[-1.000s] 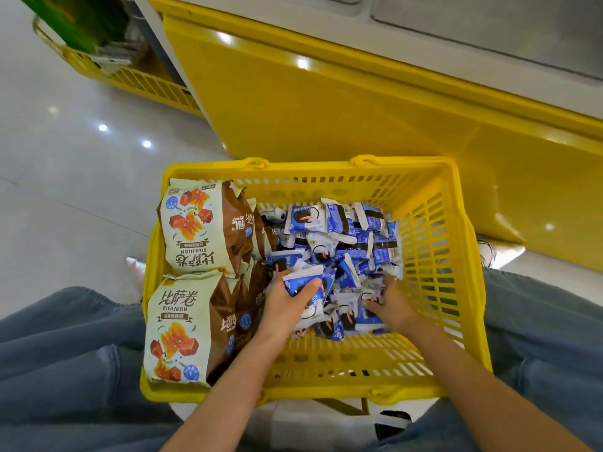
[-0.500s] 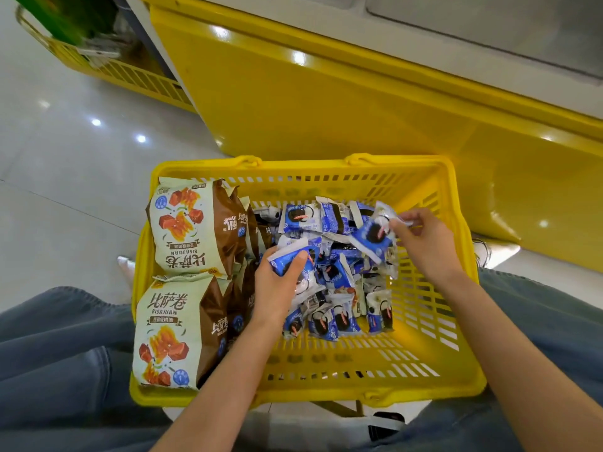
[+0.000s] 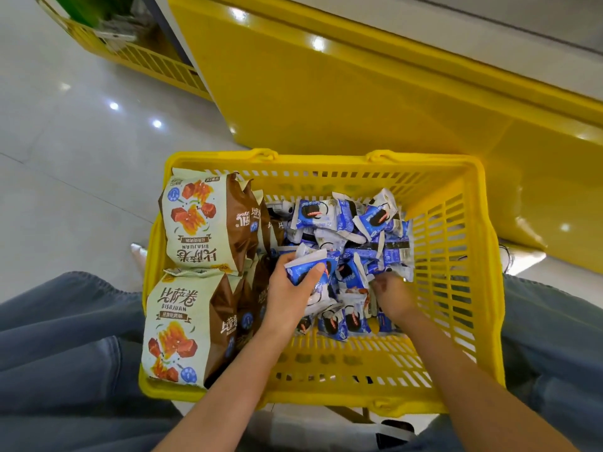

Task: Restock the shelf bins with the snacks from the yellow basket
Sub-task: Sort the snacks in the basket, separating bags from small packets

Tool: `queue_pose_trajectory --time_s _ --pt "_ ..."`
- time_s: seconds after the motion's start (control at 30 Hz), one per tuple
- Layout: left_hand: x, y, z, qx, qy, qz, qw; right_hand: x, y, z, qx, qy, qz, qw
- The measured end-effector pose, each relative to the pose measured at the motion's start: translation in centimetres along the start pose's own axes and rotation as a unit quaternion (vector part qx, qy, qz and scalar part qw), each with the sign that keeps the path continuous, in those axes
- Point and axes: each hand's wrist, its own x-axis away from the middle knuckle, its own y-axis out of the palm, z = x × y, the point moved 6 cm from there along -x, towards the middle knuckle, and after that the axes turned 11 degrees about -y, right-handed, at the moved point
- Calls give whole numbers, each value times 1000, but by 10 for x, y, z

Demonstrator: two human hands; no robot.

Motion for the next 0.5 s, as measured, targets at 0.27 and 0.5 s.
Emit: queue_pose_trajectory --time_s 0.27,0.5 --pt "-7 -9 -8 -20 -20 30 999 -5 11 14 28 39 -44 998" --pt "-11 -12 -6 -31 -25 38 998 -2 -1 7 95 -5 -138 986"
